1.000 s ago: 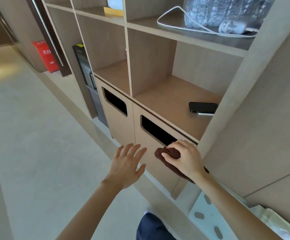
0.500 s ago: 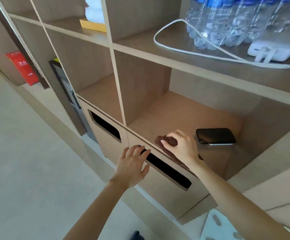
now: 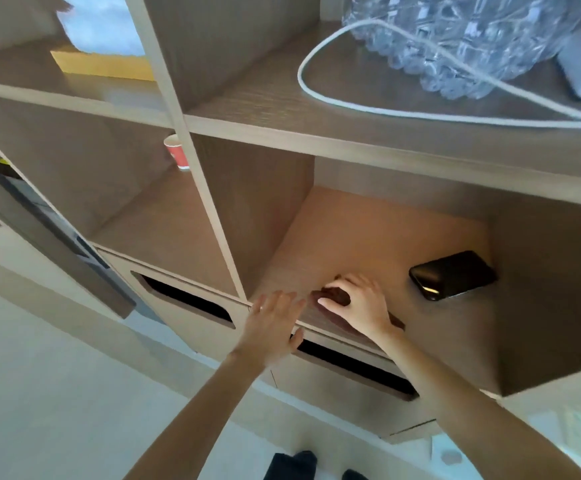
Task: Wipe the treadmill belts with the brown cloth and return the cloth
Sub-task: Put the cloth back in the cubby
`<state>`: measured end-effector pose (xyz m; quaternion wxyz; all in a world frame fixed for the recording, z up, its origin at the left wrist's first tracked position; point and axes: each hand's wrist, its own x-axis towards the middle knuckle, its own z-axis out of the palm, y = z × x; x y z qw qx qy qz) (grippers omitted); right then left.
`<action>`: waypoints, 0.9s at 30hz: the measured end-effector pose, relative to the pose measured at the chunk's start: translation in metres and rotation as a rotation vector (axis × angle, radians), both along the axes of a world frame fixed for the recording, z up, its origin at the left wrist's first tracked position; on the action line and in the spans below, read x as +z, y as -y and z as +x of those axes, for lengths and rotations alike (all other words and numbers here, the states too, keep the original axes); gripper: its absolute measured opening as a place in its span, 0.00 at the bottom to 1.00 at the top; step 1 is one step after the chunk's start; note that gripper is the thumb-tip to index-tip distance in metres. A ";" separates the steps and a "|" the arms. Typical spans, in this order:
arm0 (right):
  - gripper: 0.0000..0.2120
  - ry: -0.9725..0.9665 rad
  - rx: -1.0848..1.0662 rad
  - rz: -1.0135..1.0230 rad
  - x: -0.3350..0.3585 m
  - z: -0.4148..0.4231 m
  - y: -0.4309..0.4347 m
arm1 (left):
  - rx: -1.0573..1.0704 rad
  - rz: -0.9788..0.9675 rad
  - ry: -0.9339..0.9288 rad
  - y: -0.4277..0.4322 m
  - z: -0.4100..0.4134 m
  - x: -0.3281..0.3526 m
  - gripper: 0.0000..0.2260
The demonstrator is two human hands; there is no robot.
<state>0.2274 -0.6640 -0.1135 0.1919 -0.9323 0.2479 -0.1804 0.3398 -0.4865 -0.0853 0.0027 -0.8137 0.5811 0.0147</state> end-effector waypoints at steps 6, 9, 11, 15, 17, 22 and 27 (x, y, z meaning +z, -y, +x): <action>0.12 0.257 -0.019 0.075 0.001 -0.053 0.005 | -0.313 -0.191 -0.062 0.025 0.016 -0.008 0.20; 0.10 0.251 -0.014 0.075 -0.004 -0.083 -0.006 | -0.496 -0.366 -0.072 0.033 0.018 -0.011 0.18; 0.13 0.144 -0.033 0.081 -0.006 -0.090 -0.012 | -0.555 -0.391 -0.099 0.039 0.016 -0.012 0.17; 0.17 0.028 -0.109 0.045 -0.003 -0.084 -0.018 | -0.521 -0.364 -0.181 0.044 0.014 -0.017 0.19; 0.18 -0.006 -0.111 -0.018 0.001 -0.080 -0.019 | -0.489 -0.372 -0.221 0.043 0.014 -0.021 0.19; 0.15 0.006 -0.072 -0.227 0.009 -0.078 -0.025 | -0.485 -0.391 -0.223 0.042 0.012 -0.027 0.20; 0.08 0.050 -0.100 0.055 0.035 -0.064 -0.023 | -0.388 -0.453 -0.241 0.041 0.018 -0.021 0.21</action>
